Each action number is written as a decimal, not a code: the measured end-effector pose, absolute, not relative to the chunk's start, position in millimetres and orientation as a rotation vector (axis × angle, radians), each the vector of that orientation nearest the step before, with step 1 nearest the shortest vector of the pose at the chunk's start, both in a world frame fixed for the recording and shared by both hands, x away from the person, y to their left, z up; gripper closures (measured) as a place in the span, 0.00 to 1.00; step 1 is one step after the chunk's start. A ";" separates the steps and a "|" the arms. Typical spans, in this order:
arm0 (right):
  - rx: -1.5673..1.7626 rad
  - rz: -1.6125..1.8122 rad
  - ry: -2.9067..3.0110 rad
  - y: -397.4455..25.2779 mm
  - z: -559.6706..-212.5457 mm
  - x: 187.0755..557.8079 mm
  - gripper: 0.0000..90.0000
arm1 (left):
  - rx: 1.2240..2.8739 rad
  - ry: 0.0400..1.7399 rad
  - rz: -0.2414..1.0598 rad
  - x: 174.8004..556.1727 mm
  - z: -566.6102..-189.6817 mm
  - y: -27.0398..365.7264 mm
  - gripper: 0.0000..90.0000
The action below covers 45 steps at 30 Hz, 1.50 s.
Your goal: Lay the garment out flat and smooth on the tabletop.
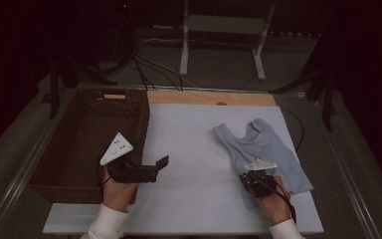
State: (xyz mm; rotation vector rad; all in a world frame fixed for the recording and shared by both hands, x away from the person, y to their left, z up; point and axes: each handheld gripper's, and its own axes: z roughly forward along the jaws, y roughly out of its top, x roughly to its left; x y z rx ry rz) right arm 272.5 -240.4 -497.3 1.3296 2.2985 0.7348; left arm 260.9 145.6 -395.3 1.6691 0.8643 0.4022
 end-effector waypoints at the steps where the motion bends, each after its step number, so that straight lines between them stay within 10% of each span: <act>1: 1.328 0.749 2.293 -240.8 -495.3 272.1 0.94 | 1.669 0.865 0.401 260.9 -395.5 145.5 0.00; 27: 1.252 1.129 2.270 -226.2 -452.4 258.4 0.96 | 1.671 0.871 0.403 261.9 -396.5 145.3 0.00; 45: 1.286 0.912 2.368 -233.9 -487.2 269.6 0.83 | 1.681 0.860 0.401 260.5 -396.4 141.8 0.00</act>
